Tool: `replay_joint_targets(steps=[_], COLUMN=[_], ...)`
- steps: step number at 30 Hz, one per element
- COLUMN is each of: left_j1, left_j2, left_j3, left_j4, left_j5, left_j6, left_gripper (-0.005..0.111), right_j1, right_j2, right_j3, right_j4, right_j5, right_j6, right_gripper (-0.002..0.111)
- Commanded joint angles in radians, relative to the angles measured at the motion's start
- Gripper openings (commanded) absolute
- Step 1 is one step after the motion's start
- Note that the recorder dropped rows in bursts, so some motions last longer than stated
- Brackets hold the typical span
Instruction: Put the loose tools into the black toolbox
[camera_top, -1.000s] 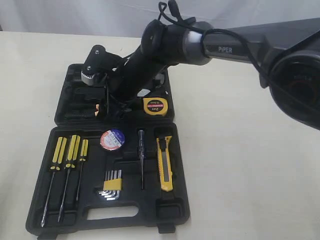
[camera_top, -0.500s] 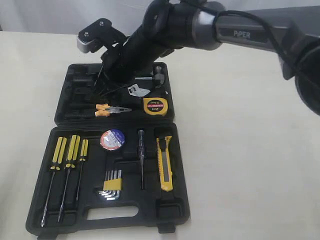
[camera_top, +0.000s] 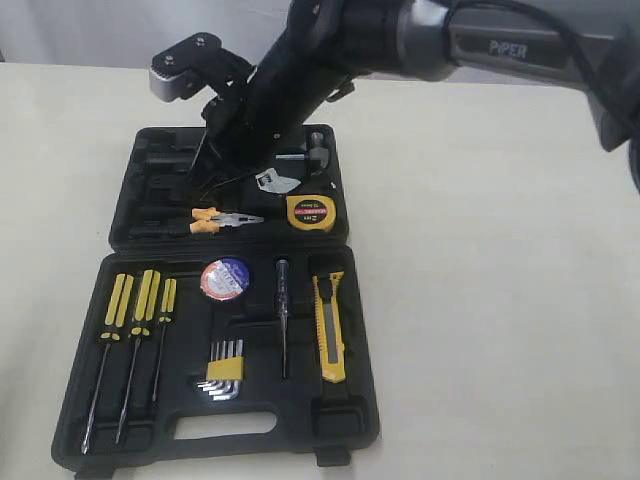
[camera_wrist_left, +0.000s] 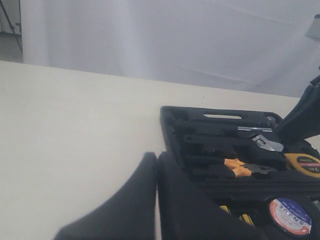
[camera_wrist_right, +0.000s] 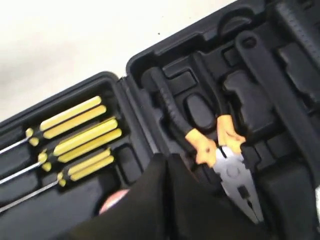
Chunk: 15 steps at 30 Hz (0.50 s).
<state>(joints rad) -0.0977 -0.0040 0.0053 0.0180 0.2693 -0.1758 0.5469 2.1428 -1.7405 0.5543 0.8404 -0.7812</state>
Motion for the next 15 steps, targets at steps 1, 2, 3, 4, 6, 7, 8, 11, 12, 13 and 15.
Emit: replay_joint_targets(steps=[1, 2, 3, 4, 6, 7, 8, 11, 12, 13, 15], left_j1=[-0.006, -0.006, -0.006, -0.006, -0.006, -0.006, -0.006, -0.006, -0.006, -0.006, -0.006], left_j2=[0.004, 0.004, 0.004, 0.004, 0.004, 0.004, 0.004, 0.004, 0.004, 0.004, 0.004], left_j3=[-0.005, -0.005, -0.005, -0.005, -0.005, -0.005, -0.005, -0.005, -0.005, -0.005, -0.005], left_j4=[0.004, 0.004, 0.004, 0.004, 0.004, 0.004, 0.004, 0.004, 0.004, 0.004, 0.004], left_j5=[0.001, 0.001, 0.001, 0.001, 0.001, 0.001, 0.001, 0.001, 0.001, 0.001, 0.001], left_j6=[0.0, 0.0, 0.0, 0.0, 0.0, 0.0, 0.0, 0.0, 0.0, 0.0, 0.0], left_gripper=[0.0, 0.0, 0.0, 0.0, 0.0, 0.0, 0.0, 0.0, 0.0, 0.0, 0.0], right_j1=[0.037, 0.049, 0.062, 0.076, 0.11, 0.126, 0.153, 0.22, 0.245, 0.268, 0.308], right_j2=[-0.105, -0.13, -0.156, -0.182, -0.234, -0.255, -0.284, -0.339, -0.357, -0.369, -0.385], right_j3=[-0.002, -0.002, -0.002, -0.002, -0.002, -0.002, -0.002, -0.002, -0.002, -0.002, -0.002], right_j4=[-0.203, -0.265, -0.326, -0.374, -0.477, -0.512, -0.56, -0.643, -0.672, -0.696, -0.749], right_j5=[0.059, 0.071, 0.084, 0.097, 0.131, 0.144, 0.166, 0.211, 0.223, 0.232, 0.246], right_j6=[0.141, 0.197, 0.255, 0.304, 0.407, 0.443, 0.468, 0.506, 0.522, 0.538, 0.585], right_gripper=[-0.001, -0.001, -0.001, -0.001, -0.001, -0.001, -0.001, -0.001, -0.001, -0.001, -0.001])
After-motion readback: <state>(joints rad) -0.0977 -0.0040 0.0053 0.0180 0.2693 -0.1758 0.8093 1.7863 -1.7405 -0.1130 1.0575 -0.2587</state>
